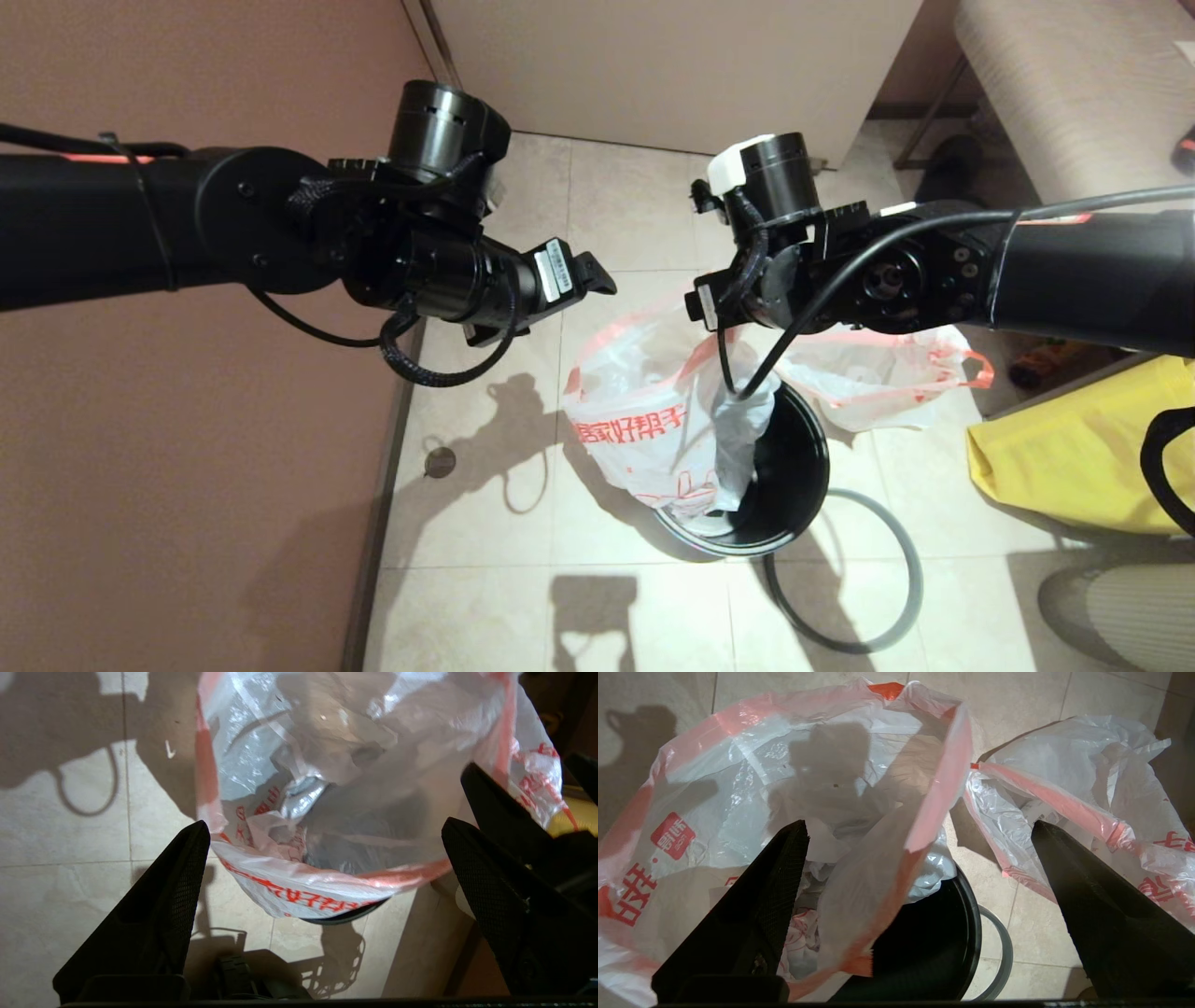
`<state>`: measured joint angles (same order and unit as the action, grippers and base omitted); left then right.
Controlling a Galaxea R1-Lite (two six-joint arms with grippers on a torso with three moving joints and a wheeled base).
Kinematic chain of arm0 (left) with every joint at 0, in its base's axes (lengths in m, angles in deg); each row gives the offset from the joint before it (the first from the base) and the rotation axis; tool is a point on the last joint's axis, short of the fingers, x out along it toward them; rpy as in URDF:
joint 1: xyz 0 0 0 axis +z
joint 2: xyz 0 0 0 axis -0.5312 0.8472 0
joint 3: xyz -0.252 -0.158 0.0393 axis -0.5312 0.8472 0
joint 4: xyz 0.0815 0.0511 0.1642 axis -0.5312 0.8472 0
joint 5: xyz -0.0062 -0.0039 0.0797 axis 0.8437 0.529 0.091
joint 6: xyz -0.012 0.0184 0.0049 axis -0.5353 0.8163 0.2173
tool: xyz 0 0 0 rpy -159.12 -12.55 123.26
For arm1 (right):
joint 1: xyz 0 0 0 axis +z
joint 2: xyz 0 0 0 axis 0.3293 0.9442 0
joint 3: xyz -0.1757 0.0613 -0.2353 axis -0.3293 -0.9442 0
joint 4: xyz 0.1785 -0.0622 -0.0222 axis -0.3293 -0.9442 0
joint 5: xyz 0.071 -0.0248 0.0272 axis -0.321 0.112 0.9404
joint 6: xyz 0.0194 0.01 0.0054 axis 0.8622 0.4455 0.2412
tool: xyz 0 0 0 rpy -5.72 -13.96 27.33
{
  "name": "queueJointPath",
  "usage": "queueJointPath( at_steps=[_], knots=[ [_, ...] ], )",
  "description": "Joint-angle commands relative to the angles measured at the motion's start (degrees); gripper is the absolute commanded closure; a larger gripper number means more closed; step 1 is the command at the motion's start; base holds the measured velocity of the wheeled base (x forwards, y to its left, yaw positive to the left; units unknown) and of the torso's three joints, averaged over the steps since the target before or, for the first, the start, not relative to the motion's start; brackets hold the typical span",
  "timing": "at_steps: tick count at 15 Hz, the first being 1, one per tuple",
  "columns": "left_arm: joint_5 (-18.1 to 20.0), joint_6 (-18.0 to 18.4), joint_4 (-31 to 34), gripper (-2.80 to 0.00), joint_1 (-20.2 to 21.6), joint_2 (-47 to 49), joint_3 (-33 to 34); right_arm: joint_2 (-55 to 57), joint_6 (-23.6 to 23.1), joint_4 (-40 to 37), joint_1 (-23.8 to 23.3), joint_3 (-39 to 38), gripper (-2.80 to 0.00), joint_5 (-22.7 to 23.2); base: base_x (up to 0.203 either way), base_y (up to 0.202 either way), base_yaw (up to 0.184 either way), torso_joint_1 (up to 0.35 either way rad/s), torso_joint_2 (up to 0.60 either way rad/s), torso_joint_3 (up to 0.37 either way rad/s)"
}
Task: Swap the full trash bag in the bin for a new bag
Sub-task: Put the new garbage bag on the trash can
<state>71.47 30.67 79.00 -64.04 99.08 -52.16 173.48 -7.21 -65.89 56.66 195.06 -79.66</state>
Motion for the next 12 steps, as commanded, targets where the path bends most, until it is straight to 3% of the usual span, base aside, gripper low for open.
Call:
queueJointPath(
  at_steps=[1,4,5,10,12],
  knots=[
    [-0.1,-0.2,0.0,-2.8,0.6,-0.1,-0.2,0.6,-0.2,-0.4,0.6,0.0,-2.8,-0.3,0.0,0.0,0.0,0.0,0.0,0.0],
    [0.0,-0.2,0.1,-2.8,1.4,0.0,-0.6,3.5,-0.2,-3.7,0.4,-0.1,-2.8,-2.6,0.0,0.0,0.0,0.0,0.0,0.0],
    [0.0,-0.2,0.1,-2.8,1.4,0.2,-0.6,3.6,-0.1,-4.4,0.3,-0.3,0.0,-2.7,0.0,0.0,0.0,0.0,0.0,0.0],
    [0.2,0.0,2.0,-2.8,1.1,3.9,-0.9,2.5,1.6,-7.9,-0.3,-0.5,0.0,-2.7,0.0,0.0,0.0,0.0,0.0,0.0],
    [2.0,-0.4,13.1,-2.8,-0.6,4.1,-0.5,2.2,2.0,-8.4,-0.9,-0.8,0.0,-2.5,0.0,0.0,0.0,0.0,0.0,0.0]
  ],
)
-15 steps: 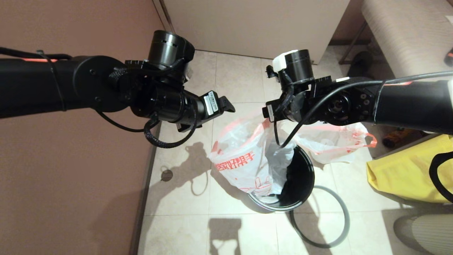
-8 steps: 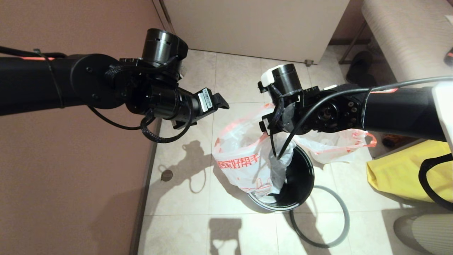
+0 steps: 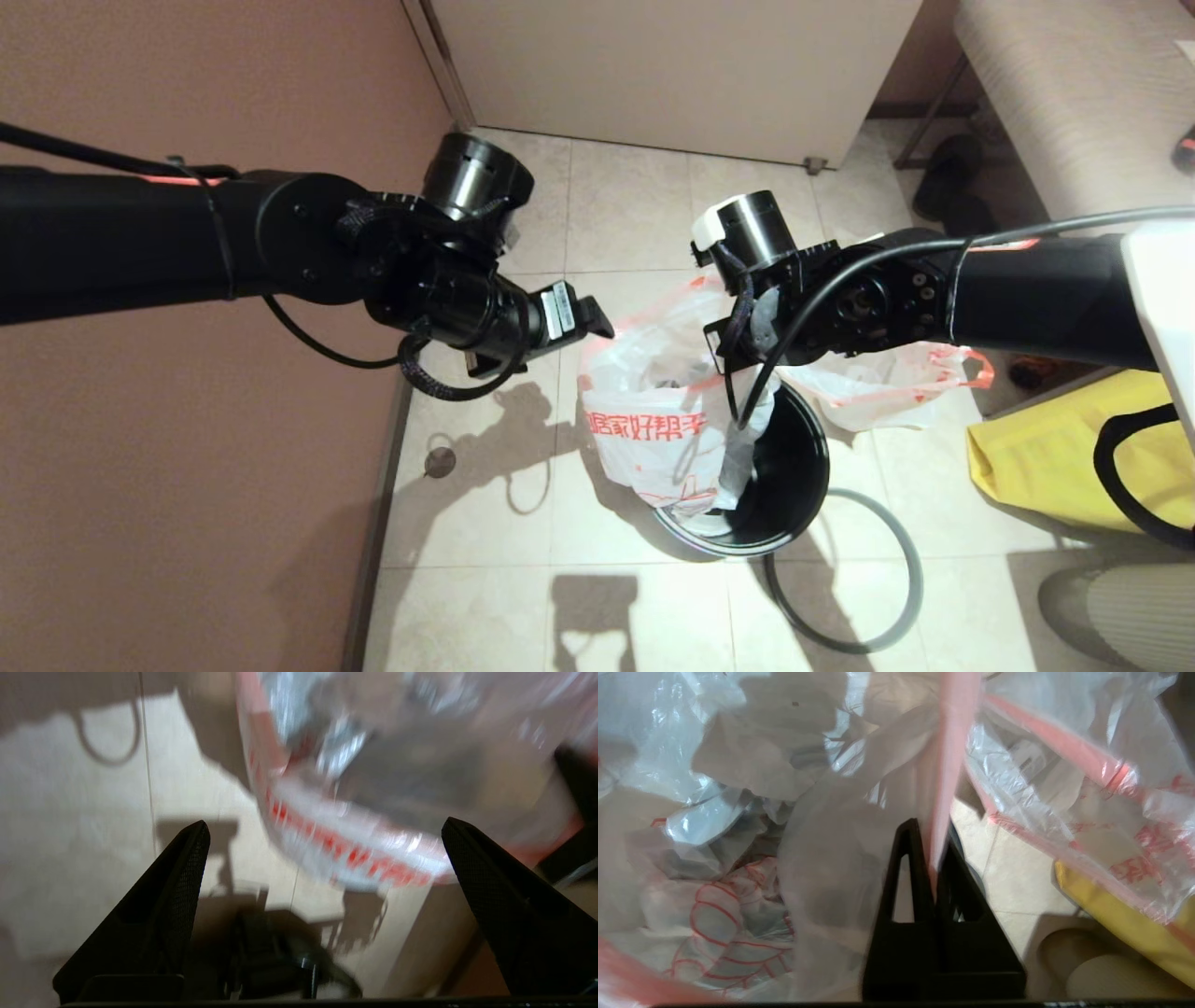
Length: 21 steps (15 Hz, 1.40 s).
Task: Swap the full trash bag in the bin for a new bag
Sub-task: Put the new garbage bag on the trash can
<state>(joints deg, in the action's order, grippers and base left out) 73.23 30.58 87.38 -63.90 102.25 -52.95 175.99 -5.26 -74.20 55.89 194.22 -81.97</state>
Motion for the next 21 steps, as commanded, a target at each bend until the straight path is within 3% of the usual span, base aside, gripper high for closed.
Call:
queueJointPath(
  at_steps=[1,5,8,13,15,17,21],
  knots=[
    [1.6,-1.6,7.8,-2.8,-2.0,0.6,1.6,-1.1,0.5,-0.1,-0.2,-1.1,0.0,-0.2,0.0,0.0,0.0,0.0,0.0,0.0],
    [5.0,-4.8,7.6,-2.8,-2.4,4.1,0.6,-4.1,3.2,-0.2,-0.3,-5.5,0.0,-0.1,0.0,0.0,0.0,0.0,0.0,0.0],
    [5.2,-7.3,0.2,-2.8,-0.9,8.1,-0.2,-5.0,3.4,-0.1,-0.6,-6.2,0.0,0.6,0.0,0.0,0.0,0.0,0.0,0.0],
    [5.8,-7.6,-3.0,-2.8,1.2,14.5,-5.0,-4.9,3.4,0.3,-0.4,-5.9,0.0,3.4,0.0,0.0,0.0,0.0,0.0,0.0],
    [9.0,-7.6,-6.1,-2.8,2.5,14.9,-5.3,-5.0,3.4,0.3,-0.5,-6.0,0.0,4.1,0.0,0.0,0.0,0.0,0.0,0.0],
    [9.5,-7.8,-9.0,-2.8,4.1,15.5,-6.8,-5.2,3.4,0.4,-0.6,-6.0,0.0,4.5,0.0,0.0,0.0,0.0,0.0,0.0],
    [10.1,-7.5,-9.3,-2.8,4.0,17.9,-6.8,-5.6,3.4,0.4,-0.7,-5.9,0.0,4.6,0.0,0.0,0.0,0.0,0.0,0.0]
  ],
)
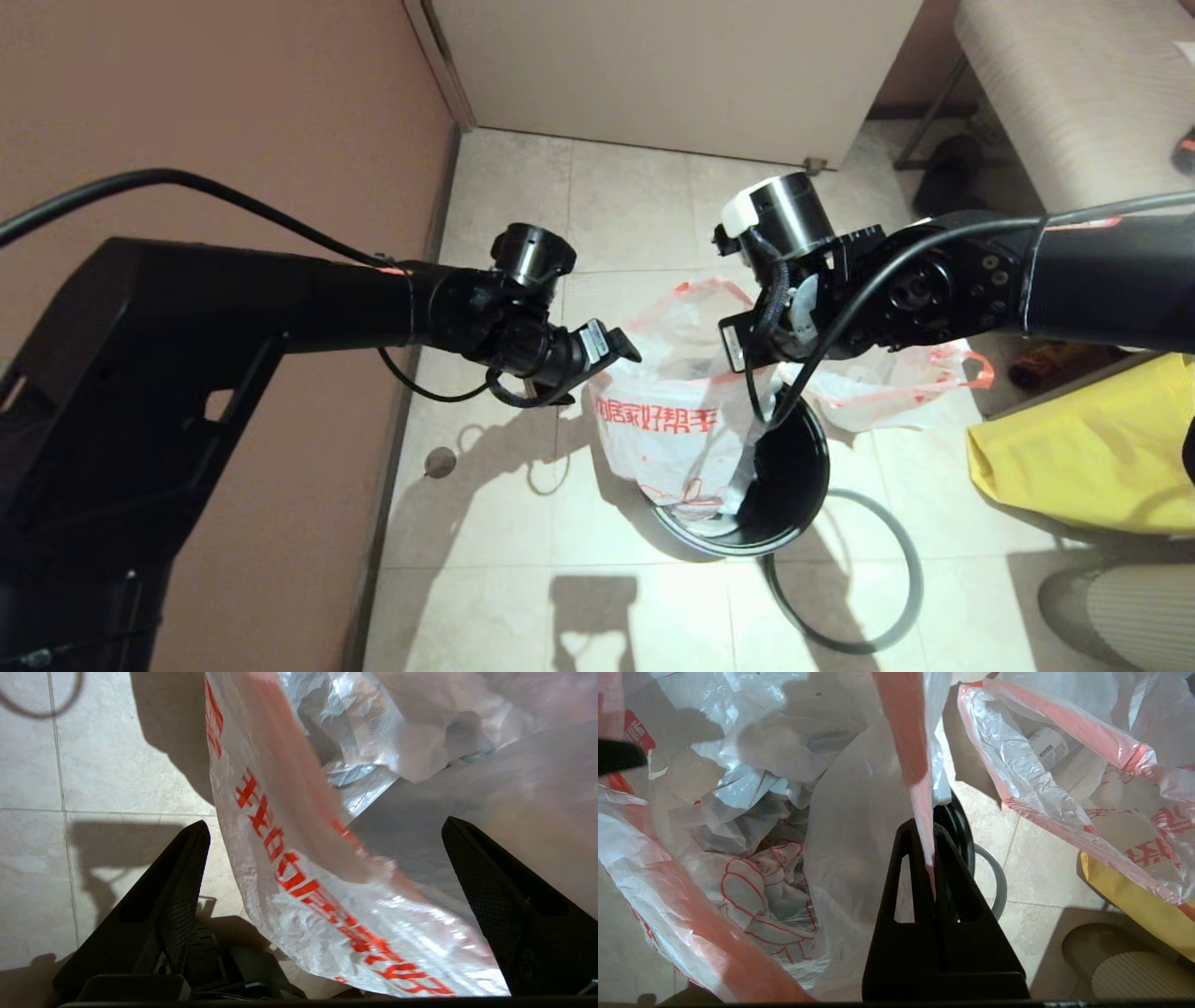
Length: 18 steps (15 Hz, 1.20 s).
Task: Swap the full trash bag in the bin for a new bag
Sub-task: Put the new garbage bag on the trash can
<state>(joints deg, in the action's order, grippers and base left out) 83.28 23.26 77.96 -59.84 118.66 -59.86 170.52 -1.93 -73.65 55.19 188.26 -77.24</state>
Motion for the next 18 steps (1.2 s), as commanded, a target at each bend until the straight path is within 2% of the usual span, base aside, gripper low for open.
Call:
queueJointPath(
  at_steps=[1,2,5,10,15,18],
  knots=[
    [0.1,-0.2,0.1,-2.8,-0.1,2.5,0.3,-0.3,0.0,-0.1,0.0,0.1,0.0,-0.2,0.0,0.0,0.0,0.0,0.0,0.0],
    [0.5,-0.1,-0.1,0.0,-0.1,2.9,0.2,-0.5,0.0,-0.1,0.0,0.1,0.0,-0.2,0.0,0.0,0.0,0.0,0.0,0.0],
    [3.1,-0.1,-0.2,0.0,-0.3,2.8,-0.3,-0.6,-0.1,-0.1,0.1,0.4,0.0,-0.2,0.0,0.0,0.0,0.0,0.0,0.0],
    [3.6,0.1,1.0,0.0,-2.1,2.9,0.5,-2.1,0.1,-0.4,-1.0,-0.7,0.0,-0.1,0.0,0.0,0.0,0.0,0.0,0.0],
    [5.2,0.2,7.5,0.0,-7.8,-3.7,2.7,-11.4,0.8,-0.2,-6.4,-14.4,0.0,1.6,0.0,0.0,0.0,0.0,0.0,0.0],
    [5.1,0.2,11.1,0.0,-11.1,-3.5,2.9,-15.7,3.5,-0.1,-12.0,-20.8,0.0,7.3,0.0,0.0,0.0,0.0,0.0,0.0]
  ],
)
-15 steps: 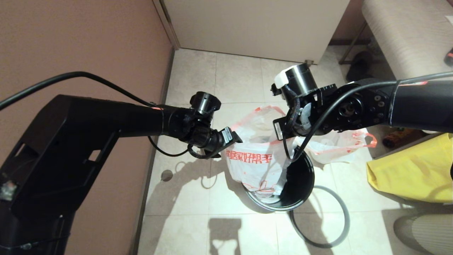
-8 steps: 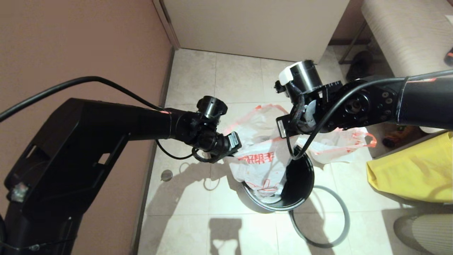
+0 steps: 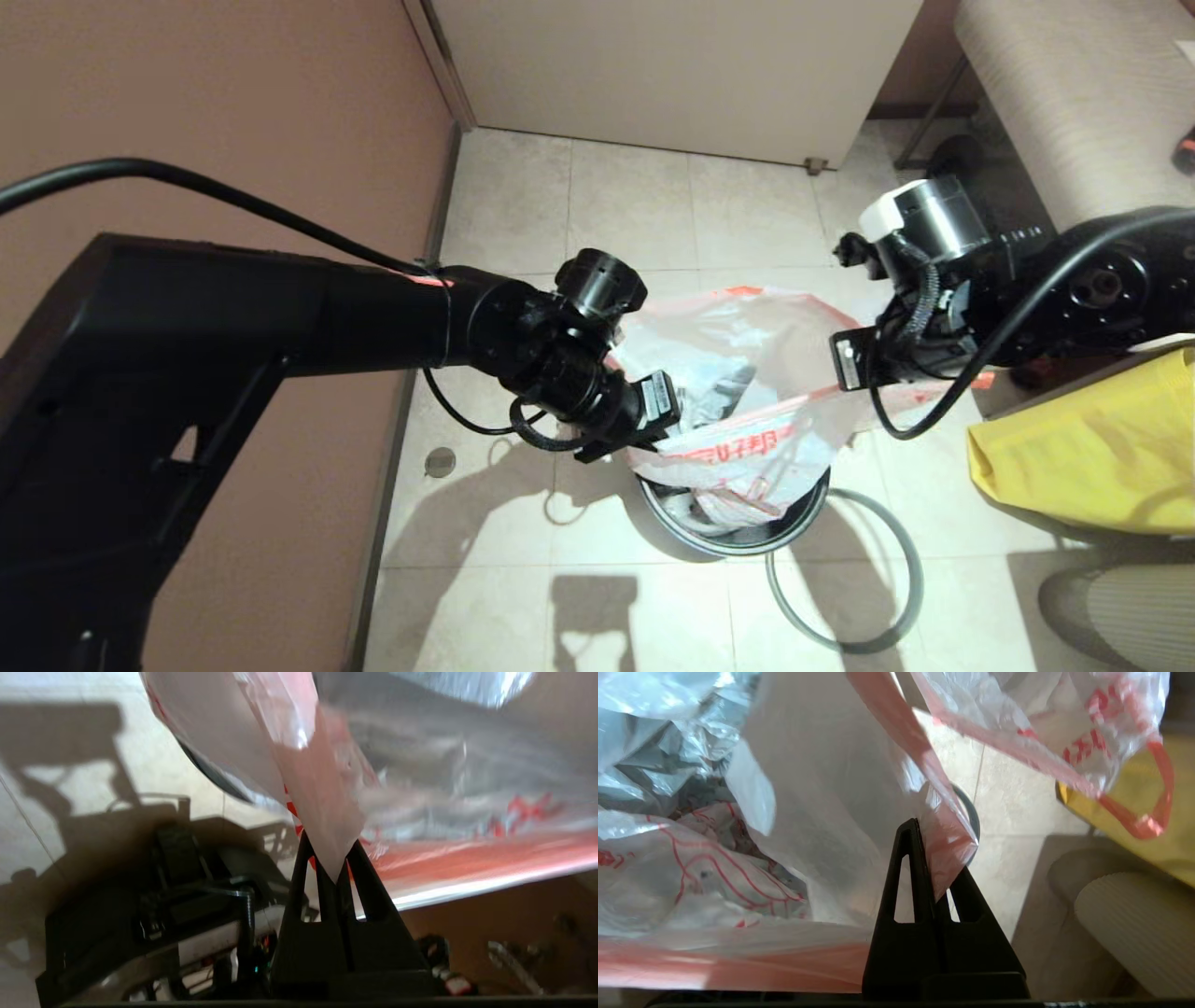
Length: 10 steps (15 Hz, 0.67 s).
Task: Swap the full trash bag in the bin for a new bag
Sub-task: Put the new garbage bag on the trash can
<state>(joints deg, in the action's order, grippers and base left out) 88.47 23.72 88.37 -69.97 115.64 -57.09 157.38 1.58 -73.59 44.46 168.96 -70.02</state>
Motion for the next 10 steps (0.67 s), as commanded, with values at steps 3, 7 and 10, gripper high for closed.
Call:
queueJointPath(
  at_steps=[3,7,10],
  knots=[
    [-2.5,-0.1,1.4,0.0,-1.8,1.5,3.3,-2.2,2.3,0.1,-6.1,-8.4,0.0,6.3,0.0,0.0,0.0,0.0,0.0,0.0],
    [-7.1,0.0,-5.8,0.0,-3.2,-1.4,12.1,1.3,5.6,0.5,-11.5,-13.0,0.0,16.7,0.0,0.0,0.0,0.0,0.0,0.0],
    [-8.9,1.9,-12.3,0.0,-5.2,-1.9,19.3,3.4,5.7,1.6,-12.6,-16.1,0.0,19.8,0.0,0.0,0.0,0.0,0.0,0.0]
  ],
)
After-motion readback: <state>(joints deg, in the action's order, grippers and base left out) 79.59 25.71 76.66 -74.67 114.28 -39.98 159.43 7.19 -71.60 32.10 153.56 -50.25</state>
